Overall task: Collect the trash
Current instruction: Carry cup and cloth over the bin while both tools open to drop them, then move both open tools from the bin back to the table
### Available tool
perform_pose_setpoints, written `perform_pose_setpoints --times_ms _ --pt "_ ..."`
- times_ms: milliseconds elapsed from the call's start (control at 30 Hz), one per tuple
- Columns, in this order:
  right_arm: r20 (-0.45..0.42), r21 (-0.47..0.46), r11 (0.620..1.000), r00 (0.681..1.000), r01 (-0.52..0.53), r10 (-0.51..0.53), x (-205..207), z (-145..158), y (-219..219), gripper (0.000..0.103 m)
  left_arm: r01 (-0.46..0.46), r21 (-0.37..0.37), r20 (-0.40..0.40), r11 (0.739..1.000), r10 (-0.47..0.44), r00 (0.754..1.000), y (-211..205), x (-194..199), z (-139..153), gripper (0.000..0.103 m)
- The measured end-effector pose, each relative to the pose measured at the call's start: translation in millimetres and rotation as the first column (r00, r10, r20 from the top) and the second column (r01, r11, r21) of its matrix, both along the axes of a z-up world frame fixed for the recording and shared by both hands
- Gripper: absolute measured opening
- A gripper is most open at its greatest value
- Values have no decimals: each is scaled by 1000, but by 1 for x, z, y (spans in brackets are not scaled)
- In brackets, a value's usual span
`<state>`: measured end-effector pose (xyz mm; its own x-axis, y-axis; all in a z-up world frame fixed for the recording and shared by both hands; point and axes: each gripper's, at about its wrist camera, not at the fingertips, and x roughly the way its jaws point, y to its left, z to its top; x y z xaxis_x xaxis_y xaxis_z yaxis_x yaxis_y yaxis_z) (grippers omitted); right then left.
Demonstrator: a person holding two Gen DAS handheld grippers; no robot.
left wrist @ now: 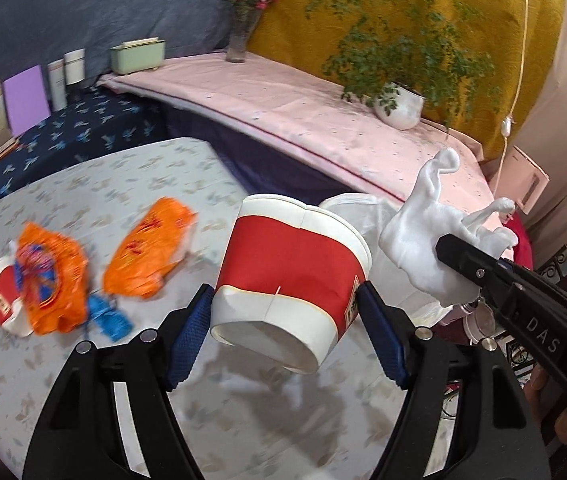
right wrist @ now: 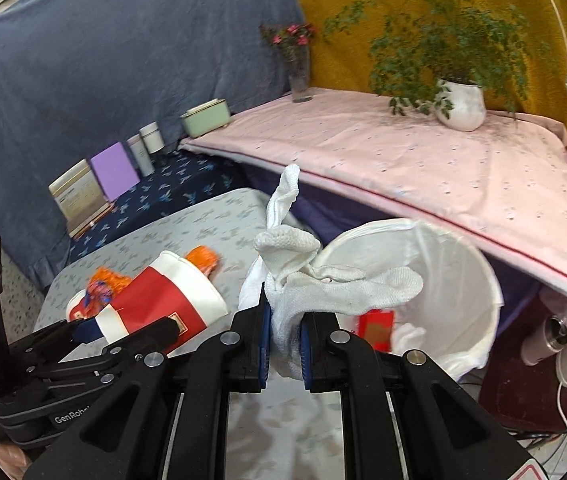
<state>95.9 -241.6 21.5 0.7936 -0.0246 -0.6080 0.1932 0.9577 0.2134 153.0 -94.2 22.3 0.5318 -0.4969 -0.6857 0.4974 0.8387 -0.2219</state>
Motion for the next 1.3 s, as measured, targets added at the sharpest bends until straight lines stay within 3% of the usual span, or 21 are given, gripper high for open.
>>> perform_pose_setpoints --times_ms 300,633,767,867,1300 --pt "-17 -7 995 995 99 -99 -5 -7 -62 11 78 -1 -17 997 -78 997 -75 11 -1 69" --pt "-52 4 988 987 154 -154 1 -21 -100 13 120 12 -46 993 -119 992 -118 25 -13 70" --pt "-45 9 986 985 167 -167 4 -22 -108 20 108 19 -45 994 -108 993 -123 29 -18 72" --pt "-36 18 983 983 183 -182 6 -22 -113 36 91 36 -46 995 -89 995 -124 33 -23 76" --pt "-3 8 985 985 173 -173 1 -10 -104 54 8 41 -29 999 -7 1000 -100 35 -18 78"
